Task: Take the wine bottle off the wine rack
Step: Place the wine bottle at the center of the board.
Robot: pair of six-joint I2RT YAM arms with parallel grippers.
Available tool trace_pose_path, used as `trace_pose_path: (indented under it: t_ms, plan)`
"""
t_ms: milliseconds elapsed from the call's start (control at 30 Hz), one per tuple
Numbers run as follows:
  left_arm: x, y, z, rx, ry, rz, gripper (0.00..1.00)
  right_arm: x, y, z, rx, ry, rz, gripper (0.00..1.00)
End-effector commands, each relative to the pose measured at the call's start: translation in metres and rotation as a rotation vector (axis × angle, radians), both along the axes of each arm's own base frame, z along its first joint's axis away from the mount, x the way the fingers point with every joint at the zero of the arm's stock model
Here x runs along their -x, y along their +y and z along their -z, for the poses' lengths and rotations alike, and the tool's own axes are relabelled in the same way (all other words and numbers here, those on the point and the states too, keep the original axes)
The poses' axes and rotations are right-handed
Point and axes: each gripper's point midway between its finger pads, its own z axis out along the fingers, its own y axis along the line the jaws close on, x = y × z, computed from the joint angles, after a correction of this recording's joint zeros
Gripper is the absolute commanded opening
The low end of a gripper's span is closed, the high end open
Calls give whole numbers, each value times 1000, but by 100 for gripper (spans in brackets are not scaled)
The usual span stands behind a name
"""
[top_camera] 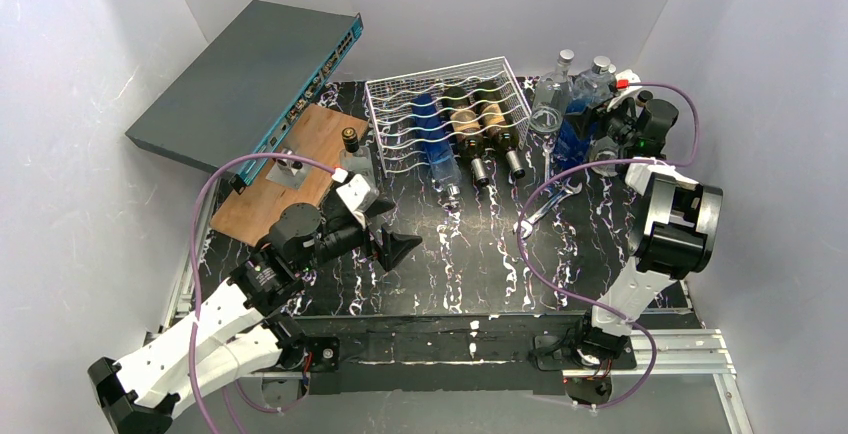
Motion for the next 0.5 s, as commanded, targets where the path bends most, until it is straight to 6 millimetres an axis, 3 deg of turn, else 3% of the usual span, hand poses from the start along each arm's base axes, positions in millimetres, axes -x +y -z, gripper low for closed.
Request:
trace_pose_path:
  t_ms: [0, 200, 467]
  plan:
    - [2, 2, -9, 20, -21, -3, 98, -12, -1, -72, 92, -267, 12, 18]
    - [3, 4, -10, 23, -24, -8, 98, -6, -1, -65, 88, -234, 35, 26]
    - [4, 5, -13, 40, -26, -11, 98, 3, 14, -55, 100, -203, 46, 27]
